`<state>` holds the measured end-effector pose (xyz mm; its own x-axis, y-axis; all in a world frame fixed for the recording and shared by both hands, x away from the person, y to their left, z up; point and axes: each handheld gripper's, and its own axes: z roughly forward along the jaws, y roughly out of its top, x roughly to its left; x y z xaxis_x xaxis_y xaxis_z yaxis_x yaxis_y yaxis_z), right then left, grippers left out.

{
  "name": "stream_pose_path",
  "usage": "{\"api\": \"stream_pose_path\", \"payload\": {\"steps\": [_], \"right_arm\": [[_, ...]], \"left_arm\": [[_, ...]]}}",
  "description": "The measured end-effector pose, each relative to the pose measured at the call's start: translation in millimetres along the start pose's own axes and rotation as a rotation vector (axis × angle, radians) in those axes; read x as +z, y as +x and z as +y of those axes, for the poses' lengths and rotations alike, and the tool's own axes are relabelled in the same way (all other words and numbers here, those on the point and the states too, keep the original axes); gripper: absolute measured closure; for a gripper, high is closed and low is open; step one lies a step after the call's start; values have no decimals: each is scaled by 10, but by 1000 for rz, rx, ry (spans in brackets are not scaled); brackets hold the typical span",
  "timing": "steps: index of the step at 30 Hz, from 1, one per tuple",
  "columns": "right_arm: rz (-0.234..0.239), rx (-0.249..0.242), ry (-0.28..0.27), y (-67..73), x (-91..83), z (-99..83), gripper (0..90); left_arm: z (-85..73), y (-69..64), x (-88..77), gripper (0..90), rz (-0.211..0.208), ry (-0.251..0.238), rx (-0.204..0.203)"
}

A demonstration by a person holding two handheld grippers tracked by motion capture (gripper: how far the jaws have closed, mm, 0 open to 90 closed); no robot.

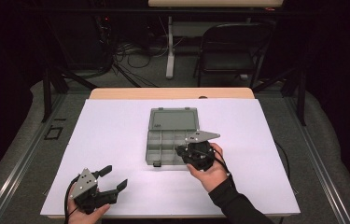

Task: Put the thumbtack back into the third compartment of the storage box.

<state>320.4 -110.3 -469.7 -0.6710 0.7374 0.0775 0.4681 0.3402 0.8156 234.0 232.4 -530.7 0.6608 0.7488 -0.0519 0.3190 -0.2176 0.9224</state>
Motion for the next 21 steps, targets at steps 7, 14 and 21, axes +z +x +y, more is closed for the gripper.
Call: {"api": "stream_pose_path", "payload": {"steps": [7,14,21], "right_arm": [[-54,25,9,-160,141,117,836],[-77,40,32,-226,301,170,836],[-98,57,50,-288,442,219,836]], "left_arm": [[0,1,0,229,0,-1,1],[-1,6,0,229,0,-2,0],[0,5,-2,229,-1,-2,1]]}}
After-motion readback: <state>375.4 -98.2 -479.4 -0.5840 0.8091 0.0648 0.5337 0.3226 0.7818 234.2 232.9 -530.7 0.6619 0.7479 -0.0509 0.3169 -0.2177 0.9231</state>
